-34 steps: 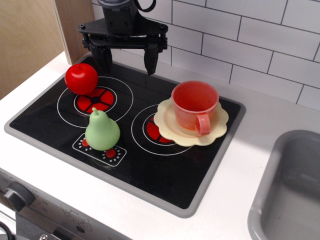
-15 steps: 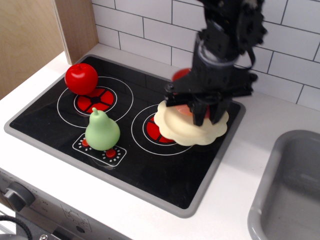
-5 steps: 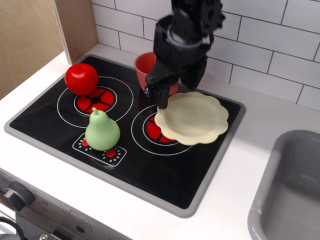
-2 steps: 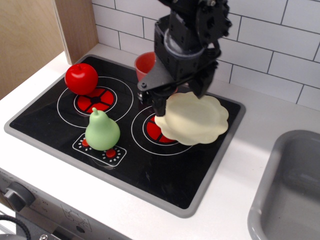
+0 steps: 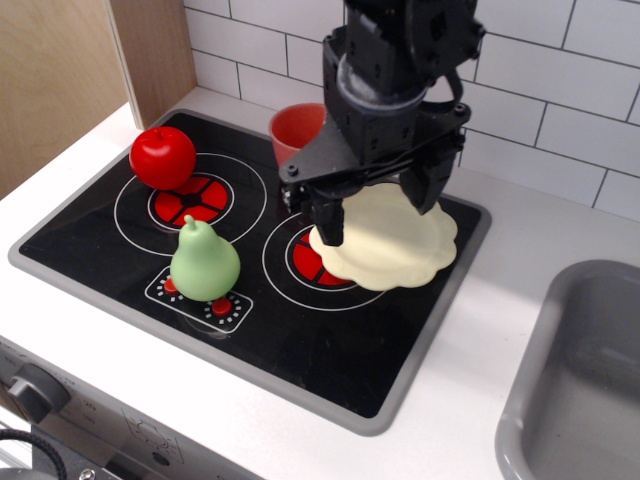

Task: Take cup off plate

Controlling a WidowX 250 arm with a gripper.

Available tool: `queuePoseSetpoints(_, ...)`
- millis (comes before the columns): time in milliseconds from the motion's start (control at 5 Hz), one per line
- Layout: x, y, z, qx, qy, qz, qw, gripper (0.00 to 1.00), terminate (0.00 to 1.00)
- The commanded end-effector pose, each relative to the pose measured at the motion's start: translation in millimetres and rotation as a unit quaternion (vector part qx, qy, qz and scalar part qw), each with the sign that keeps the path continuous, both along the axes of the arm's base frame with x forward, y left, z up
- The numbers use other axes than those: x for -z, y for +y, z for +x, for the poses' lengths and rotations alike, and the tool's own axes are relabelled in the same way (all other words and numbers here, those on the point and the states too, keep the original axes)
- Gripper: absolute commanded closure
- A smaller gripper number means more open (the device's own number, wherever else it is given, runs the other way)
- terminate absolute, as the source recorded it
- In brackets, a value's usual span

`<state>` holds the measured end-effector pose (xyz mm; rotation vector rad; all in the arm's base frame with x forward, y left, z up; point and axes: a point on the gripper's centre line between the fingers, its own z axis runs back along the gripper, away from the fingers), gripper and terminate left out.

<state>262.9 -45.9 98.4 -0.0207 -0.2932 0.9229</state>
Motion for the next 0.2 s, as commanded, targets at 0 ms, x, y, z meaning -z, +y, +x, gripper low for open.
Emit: queuePoseSetpoints(0,-17.7,6.0,5.0,0.0,-0.03,-0.007,0.9995,0.0,1.0)
